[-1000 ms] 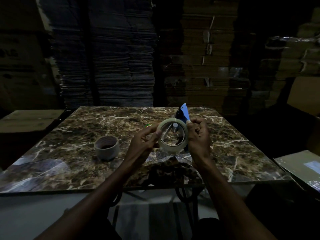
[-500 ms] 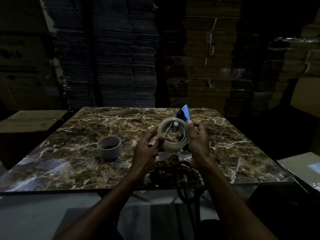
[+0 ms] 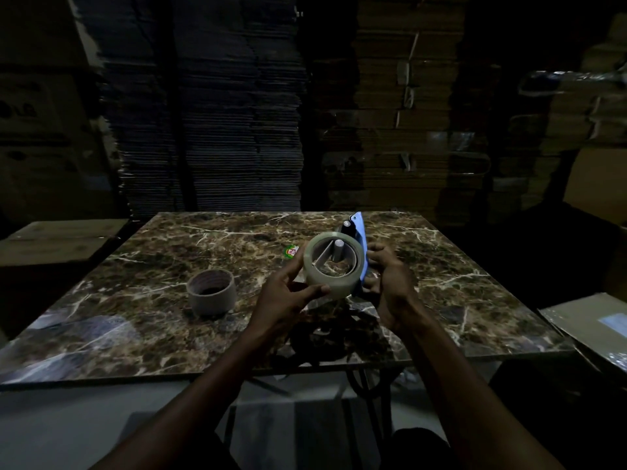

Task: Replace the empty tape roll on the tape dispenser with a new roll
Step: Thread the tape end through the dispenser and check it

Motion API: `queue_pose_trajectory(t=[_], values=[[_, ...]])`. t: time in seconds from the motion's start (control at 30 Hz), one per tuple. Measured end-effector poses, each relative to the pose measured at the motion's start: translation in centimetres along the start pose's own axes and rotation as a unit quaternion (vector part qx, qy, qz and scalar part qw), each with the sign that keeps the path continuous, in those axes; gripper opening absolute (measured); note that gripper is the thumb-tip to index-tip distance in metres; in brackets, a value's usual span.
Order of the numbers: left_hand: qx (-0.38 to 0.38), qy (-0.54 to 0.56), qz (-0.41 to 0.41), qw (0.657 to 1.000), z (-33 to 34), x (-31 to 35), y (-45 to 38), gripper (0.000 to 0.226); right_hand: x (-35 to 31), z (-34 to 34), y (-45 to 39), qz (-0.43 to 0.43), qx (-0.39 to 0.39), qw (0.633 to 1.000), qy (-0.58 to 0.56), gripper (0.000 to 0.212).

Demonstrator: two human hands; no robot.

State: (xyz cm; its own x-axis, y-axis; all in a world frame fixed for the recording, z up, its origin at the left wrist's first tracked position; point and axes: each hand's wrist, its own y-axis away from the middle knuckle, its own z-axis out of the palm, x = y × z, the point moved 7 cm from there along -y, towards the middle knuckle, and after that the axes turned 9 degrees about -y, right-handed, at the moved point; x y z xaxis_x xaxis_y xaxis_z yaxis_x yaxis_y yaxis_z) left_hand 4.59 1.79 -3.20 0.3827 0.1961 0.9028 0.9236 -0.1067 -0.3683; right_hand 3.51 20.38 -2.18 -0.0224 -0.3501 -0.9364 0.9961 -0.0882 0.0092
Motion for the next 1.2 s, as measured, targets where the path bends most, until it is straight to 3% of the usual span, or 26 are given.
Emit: queue_pose_trajectory(t=[0.2,0.37,0.67,0.9,1.03,1.2], values=[[0.027,-0.008,0.002,1.000,-0.3,0.1,-0.2,0.075,0.1,0.3,-0.6,-0.004,-0.019,0.999,0.027,0.015],[0.031,-0.008,0.012,0.999,-0.6,0.5,-0.8,0.072,-1.0,0.6,-0.5,-0.037,-0.010,0.994,0.105,0.022],[0.028,-0.124,0.023,0.992,-1.1,0.3,-2.3,0.084,-1.6,0.1,-1.2,-0.077,0.030,0.972,0.218,0.017],[0.045,-0.174,0.023,0.984,-0.8,-0.9,-3.2,0.075,-3.1,0.3,-1.2,-0.123,0.059,0.942,0.308,0.024],[0.037,-0.187,0.034,0.981,-0.7,-0.7,-3.2,0.065,-2.5,0.0,-1.4,-0.106,0.057,0.942,0.314,0.016],[0.013,-0.168,0.036,0.985,-0.5,-0.8,-3.2,0.071,-2.1,0.0,-1.4,-0.072,0.057,0.941,0.325,0.014]])
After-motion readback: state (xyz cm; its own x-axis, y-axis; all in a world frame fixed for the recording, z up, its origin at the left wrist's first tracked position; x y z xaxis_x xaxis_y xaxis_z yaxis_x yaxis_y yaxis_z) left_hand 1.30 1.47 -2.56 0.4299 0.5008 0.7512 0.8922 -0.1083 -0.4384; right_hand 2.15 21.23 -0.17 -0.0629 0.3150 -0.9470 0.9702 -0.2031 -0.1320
